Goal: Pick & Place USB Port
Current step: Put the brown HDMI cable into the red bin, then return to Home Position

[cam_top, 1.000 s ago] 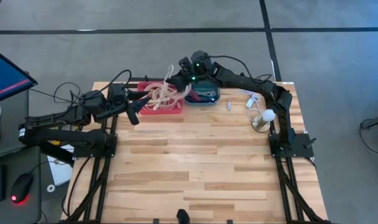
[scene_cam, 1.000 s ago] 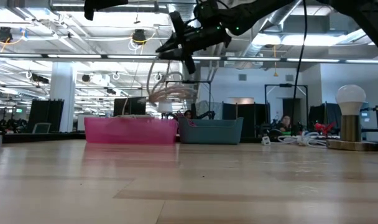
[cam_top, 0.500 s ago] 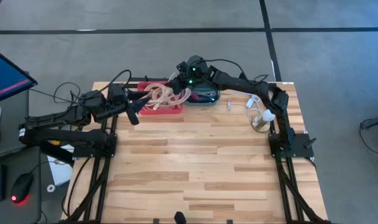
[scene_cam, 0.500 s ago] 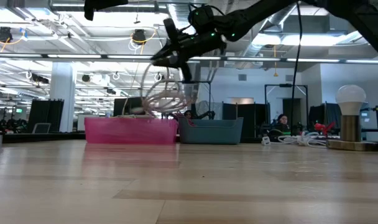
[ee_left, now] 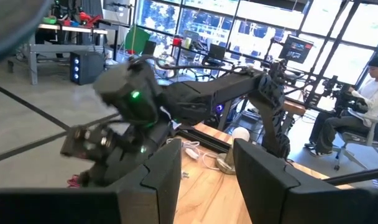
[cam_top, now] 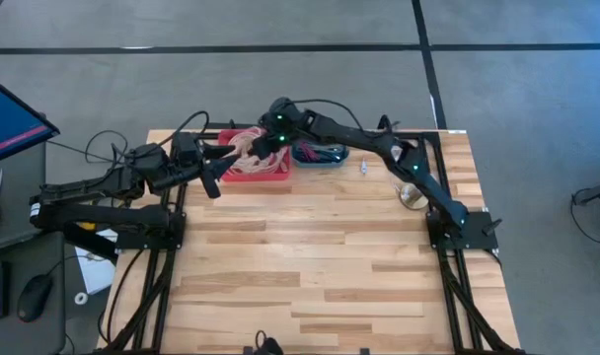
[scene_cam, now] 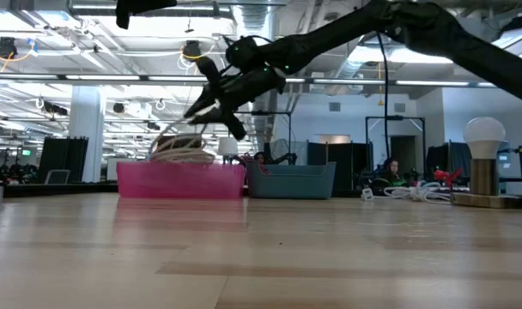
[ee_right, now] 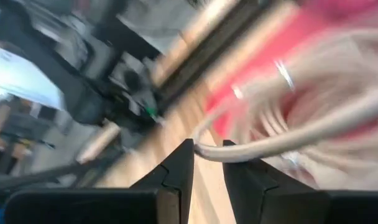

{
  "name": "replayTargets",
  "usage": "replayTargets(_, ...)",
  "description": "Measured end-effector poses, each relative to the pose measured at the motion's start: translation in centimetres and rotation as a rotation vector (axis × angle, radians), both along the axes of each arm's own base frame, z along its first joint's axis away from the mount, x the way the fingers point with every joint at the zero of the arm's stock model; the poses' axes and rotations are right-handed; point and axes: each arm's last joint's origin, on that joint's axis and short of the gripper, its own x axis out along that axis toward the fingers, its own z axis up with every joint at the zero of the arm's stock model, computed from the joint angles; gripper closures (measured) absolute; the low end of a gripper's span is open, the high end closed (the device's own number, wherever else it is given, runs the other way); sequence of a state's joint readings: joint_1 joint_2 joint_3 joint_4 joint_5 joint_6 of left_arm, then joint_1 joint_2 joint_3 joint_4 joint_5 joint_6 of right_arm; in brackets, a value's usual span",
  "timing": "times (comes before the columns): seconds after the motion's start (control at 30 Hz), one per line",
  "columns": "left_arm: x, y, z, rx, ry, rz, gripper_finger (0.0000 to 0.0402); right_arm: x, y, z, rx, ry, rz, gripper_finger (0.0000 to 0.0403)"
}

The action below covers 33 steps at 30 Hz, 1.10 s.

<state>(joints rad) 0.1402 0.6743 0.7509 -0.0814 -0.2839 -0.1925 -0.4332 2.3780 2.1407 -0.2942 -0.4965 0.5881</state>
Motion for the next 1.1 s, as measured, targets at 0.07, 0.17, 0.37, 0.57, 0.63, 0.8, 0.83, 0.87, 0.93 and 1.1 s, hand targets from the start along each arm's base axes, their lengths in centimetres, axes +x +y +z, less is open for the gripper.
replayTargets(0.07,0.0,0.0,0.0,0.0,0.001,0.0,0.0257,0.1,-0.1,-0.1,0.001,0.068,0.011,0.0326)
replayTargets(0.17,0.0,0.0,0.0,0.0,0.001,0.0,0.0257,0.1,-0.2,1.1,-0.051,0.114,0.01,0.0326)
replayTargets(0.37,0.0,0.0,0.0,0.0,0.001,0.0,0.0257,-0.7,-0.3,1.6,-0.096,0.175,0.015,0.0326)
replayTargets(0.57,0.0,0.0,-0.1,-0.001,0.008,0.0,0.0257,-2.0,-0.6,1.9,-0.095,0.26,0.039,0.0326)
replayTargets(0.63,0.0,0.0,-0.1,-0.001,0.008,-0.001,0.0257,-2.1,-0.2,2.3,-0.134,0.26,0.072,0.0326)
replayTargets(0.8,0.0,0.0,-0.1,-0.001,0.009,0.0,0.0257,-2.6,2.3,6.6,-0.303,0.152,0.178,0.0326)
replayTargets(0.83,0.0,0.0,-0.1,-0.001,0.01,-0.001,0.0257,-2.7,3.0,7.6,-0.346,0.125,0.203,0.0326)
replayTargets(0.87,0.0,0.0,-0.1,0.0,0.01,0.0,0.0257,-3.0,3.7,8.8,-0.385,0.101,0.222,0.0326)
replayTargets(0.93,0.0,0.0,-0.1,0.0,0.01,0.0,0.0257,-3.4,5.2,10.8,-0.472,0.061,0.245,0.0326)
replayTargets(1.1,0.0,0.0,-0.1,0.002,0.012,-0.001,0.0257,-4.5,8.3,14.9,-0.619,-0.047,0.264,0.033)
